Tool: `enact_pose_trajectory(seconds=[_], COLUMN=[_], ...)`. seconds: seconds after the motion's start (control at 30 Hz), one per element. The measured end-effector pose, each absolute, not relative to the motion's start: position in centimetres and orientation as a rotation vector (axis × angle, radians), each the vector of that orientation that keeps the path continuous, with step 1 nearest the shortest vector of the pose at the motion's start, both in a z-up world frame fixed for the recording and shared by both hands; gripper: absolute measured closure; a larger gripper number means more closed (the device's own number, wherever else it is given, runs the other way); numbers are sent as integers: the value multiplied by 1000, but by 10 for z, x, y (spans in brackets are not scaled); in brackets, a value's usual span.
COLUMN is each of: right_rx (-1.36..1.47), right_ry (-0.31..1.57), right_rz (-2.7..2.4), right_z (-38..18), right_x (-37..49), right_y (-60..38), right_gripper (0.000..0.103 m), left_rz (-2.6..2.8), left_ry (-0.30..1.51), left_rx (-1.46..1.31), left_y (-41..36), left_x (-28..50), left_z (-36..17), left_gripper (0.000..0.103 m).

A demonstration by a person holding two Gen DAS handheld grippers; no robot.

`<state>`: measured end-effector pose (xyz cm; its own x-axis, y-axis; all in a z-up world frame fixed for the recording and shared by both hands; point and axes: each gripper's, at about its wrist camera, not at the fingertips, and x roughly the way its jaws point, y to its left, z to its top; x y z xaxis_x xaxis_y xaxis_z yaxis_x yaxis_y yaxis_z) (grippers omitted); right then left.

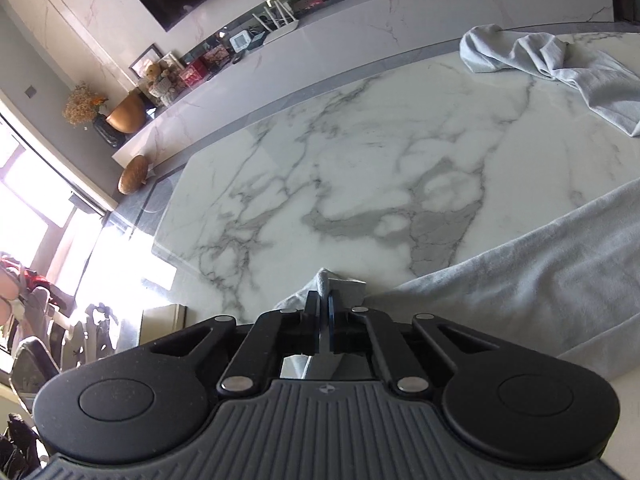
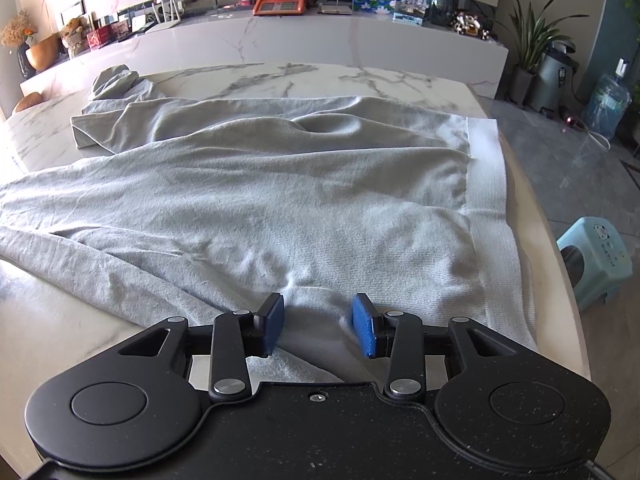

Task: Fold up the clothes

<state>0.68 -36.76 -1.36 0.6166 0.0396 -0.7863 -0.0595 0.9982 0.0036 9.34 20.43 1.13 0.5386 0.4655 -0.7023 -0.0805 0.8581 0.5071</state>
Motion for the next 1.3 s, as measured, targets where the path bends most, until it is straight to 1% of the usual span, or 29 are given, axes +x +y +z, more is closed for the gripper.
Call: enact_pose_trajectory(seconds=[0.13, 0.17, 0.33, 0.43, 0.57, 0.7, 1.1, 1.3], right_rx=[-23, -23, -21, -21, -18, -18, -18, -20], right_ry=[904, 905, 906, 907, 908, 910, 910, 914], right_rz=[57, 57, 58, 60, 61, 61, 65, 73], right_z=[-14, -14, -14, -13, -13, -13, -13, -13], right_x=[7, 8, 8, 7, 7, 7, 5, 5], right_y=[-367, -367, -367, -367, -368, -369, -370, -371], right_gripper=[65, 65, 65, 65, 65, 65, 65, 65], left_rz=[482, 507, 587, 627, 659, 666, 633, 455], left_ry=[973, 980, 1001, 1015, 1030, 1016, 967, 1019], left_rx=[560, 570, 545, 572, 574, 565, 562, 526], left_y=[214, 217, 229, 232, 236, 233, 221, 195], left_x=[98, 99, 102, 103, 104, 104, 111, 101], left_z=[17, 18, 22, 23, 24, 29, 50, 31], left_gripper=[100, 97, 96, 93, 92, 85, 84, 84])
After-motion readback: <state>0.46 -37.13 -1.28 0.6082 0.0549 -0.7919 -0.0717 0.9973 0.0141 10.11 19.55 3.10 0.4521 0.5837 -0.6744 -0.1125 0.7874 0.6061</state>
